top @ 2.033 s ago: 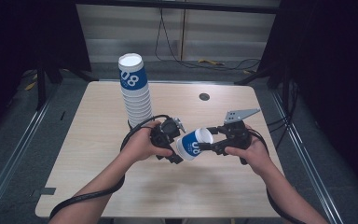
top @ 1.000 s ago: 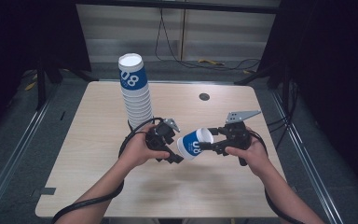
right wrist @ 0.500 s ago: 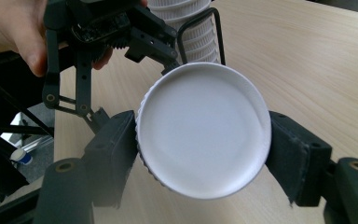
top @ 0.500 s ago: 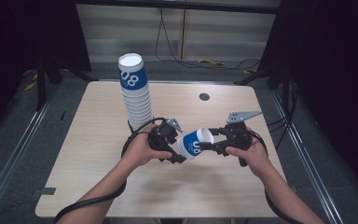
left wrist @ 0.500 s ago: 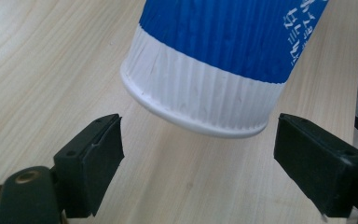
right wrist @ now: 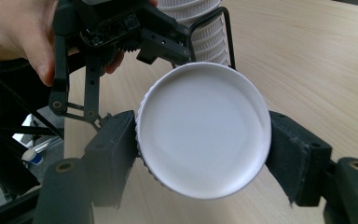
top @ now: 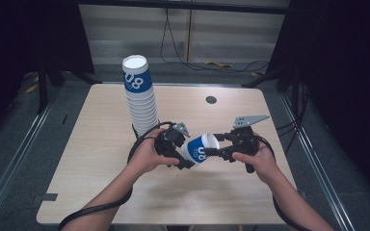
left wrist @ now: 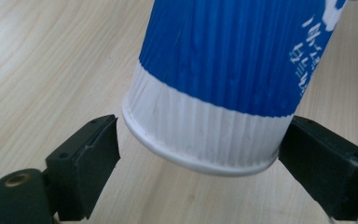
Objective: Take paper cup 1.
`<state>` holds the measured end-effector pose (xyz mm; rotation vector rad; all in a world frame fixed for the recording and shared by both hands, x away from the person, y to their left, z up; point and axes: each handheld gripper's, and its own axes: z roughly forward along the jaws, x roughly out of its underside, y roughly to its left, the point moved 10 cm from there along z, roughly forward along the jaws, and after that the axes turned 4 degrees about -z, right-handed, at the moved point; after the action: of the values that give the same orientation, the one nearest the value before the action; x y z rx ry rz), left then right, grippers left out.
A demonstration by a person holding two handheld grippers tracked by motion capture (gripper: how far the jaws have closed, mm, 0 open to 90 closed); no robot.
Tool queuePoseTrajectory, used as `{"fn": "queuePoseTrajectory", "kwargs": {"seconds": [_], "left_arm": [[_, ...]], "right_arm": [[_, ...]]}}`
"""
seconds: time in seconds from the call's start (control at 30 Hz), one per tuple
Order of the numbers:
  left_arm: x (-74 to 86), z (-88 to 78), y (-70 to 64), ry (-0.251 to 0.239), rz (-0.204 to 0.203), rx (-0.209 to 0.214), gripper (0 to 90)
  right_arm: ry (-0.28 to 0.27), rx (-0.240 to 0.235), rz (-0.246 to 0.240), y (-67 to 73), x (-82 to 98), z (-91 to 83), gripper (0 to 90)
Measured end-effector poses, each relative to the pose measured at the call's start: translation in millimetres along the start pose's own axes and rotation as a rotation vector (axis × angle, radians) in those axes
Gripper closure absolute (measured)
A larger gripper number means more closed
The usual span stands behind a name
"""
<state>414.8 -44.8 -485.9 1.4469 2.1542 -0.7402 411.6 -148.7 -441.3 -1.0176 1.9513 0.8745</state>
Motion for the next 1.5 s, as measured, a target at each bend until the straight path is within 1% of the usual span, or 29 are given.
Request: {"fn": "queuePoseTrajectory", "kwargs": {"seconds": [0.03,0.17,0.2,0.3,0.33,0.47,0.6,0.63,0.67,0.87,0.93,1.0,1.03,1.1,1.17,1.23,1.3,1.37,1.4,1.5], "left_arm": [[-0.7,0.9,-0.9,-0.001,-0.005,0.0,12.2],[-3.0,4.6,-2.8,0.001,0.003,-0.003,12.6],[-3.1,5.1,-2.7,0.006,0.009,-0.007,12.8],[-4.9,5.8,-4.1,-0.003,0.02,-0.002,12.8],[-5.3,5.5,-4.0,-0.005,0.031,-0.004,13.0],[-6.1,4.0,-4.5,-0.005,0.03,-0.007,14.5],[-7.1,3.2,-4.1,0.0,0.047,-0.015,15.0],[-7.4,3.0,-4.3,-0.001,0.044,-0.017,15.1],[-7.9,2.3,-3.8,0.0,0.056,-0.02,15.1],[-8.4,0.0,-3.7,0.005,0.059,-0.026,16.8],[-8.7,-1.0,-3.9,0.005,0.051,-0.019,17.4],[-8.6,-1.5,-3.2,0.004,0.062,-0.028,18.0],[-8.2,-1.5,-3.4,0.007,0.062,-0.029,18.2],[-7.1,-1.9,-3.1,0.024,0.078,-0.03,18.6],[-7.0,-2.2,-2.7,0.029,0.084,-0.028,19.1],[-7.0,-2.4,-2.7,0.026,0.072,-0.024,19.4],[-6.0,-2.9,-2.0,0.036,0.08,-0.02,19.7],[-4.9,-3.1,-1.5,0.039,0.078,-0.025,19.9],[-4.5,-2.7,-2.2,0.035,0.067,-0.023,20.0],[-3.0,-2.9,-2.6,0.037,0.066,-0.021,20.1]], "right_arm": [[0.001,-0.002,0.001,0.2,0.2,0.2,28.8],[-0.009,-0.013,0.003,1.6,-1.3,1.7,28.8],[-0.006,-0.014,0.003,2.0,-1.3,2.2,28.8],[-0.006,-0.019,0.005,2.9,-1.3,2.5,28.8],[-0.01,-0.02,0.007,2.8,-1.4,2.3,28.8],[-0.016,-0.021,0.013,2.2,-0.9,0.8,28.8],[-0.022,-0.022,0.018,1.8,-1.1,0.2,28.8],[-0.02,-0.022,0.017,2.1,-1.0,0.1,28.8],[-0.022,-0.022,0.017,2.2,-1.0,-0.1,28.8],[-0.027,-0.028,0.026,1.7,-1.3,-0.7,28.6],[-0.033,-0.03,0.029,1.4,-1.6,-0.7,28.6],[-0.035,-0.035,0.04,1.3,-1.4,-0.9,28.5],[-0.035,-0.034,0.038,1.2,-1.0,-0.8,28.5],[-0.029,-0.036,0.039,1.5,0.3,-0.2,28.3],[-0.026,-0.038,0.036,1.9,1.0,0.2,28.3],[-0.028,-0.042,0.041,1.7,1.0,0.1,28.3],[-0.029,-0.043,0.043,1.3,0.7,0.6,28.2],[-0.03,-0.044,0.04,1.7,0.7,2.0,28.2],[-0.028,-0.043,0.038,1.8,0.9,2.5,28.2],[-0.032,-0.04,0.037,2.4,0.9,3.5,27.8]]}}
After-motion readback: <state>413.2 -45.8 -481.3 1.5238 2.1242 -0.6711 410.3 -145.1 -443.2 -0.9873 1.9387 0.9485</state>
